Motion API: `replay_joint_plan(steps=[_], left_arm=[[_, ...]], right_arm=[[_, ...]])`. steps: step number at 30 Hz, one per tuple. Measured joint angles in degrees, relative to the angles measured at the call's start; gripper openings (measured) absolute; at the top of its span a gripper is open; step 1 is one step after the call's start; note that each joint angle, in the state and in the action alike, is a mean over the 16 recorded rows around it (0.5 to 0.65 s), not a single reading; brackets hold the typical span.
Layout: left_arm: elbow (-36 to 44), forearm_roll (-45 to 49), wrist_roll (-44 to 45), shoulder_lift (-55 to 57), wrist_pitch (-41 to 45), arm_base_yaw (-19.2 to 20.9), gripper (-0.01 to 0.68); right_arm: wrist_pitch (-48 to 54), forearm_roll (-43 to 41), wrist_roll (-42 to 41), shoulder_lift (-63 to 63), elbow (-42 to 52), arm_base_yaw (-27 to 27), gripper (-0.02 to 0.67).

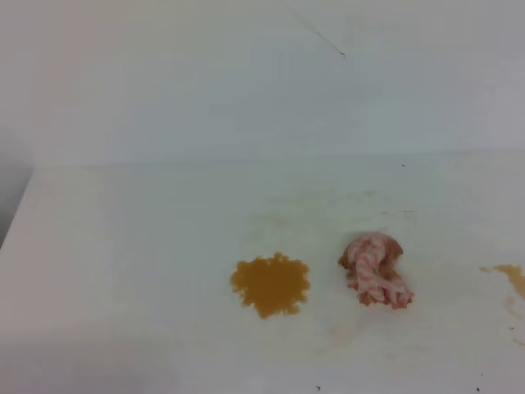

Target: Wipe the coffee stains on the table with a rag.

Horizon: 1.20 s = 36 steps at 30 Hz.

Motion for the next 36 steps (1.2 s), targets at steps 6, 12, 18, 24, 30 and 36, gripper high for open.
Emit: replay_joint_plan(steps=[6,12,18,24,30,36], left_arm=[[0.0,0.0,0.0,0.0,0.0,0.0,-0.005],[0.0,0.0,0.0,0.0,0.0,0.0,-0.005],[0.0,0.0,0.0,0.0,0.0,0.0,-0.005],[0.0,0.0,0.0,0.0,0.0,0.0,-0.005],[0.0,0.0,0.0,0.0,0.0,0.0,-0.005],[0.0,0.0,0.0,0.0,0.0,0.0,-0.005]], right_arm=[[22.1,1.8,1.9,5.6,-8.8,0.0,-0.002],[40.3,6.1,-0.2,15.7,-15.7,0.0,-0.002],[49.0,15.9,-6.5,26.2,-19.8,0.0,-0.002],[53.0,28.0,-19.0,35.7,-22.6,0.0,-0.002],[58.0,37.5,-30.3,46.2,-27.0,0.3,0.006],[62.9,37.4,-33.9,57.8,-34.3,3.5,0.05]])
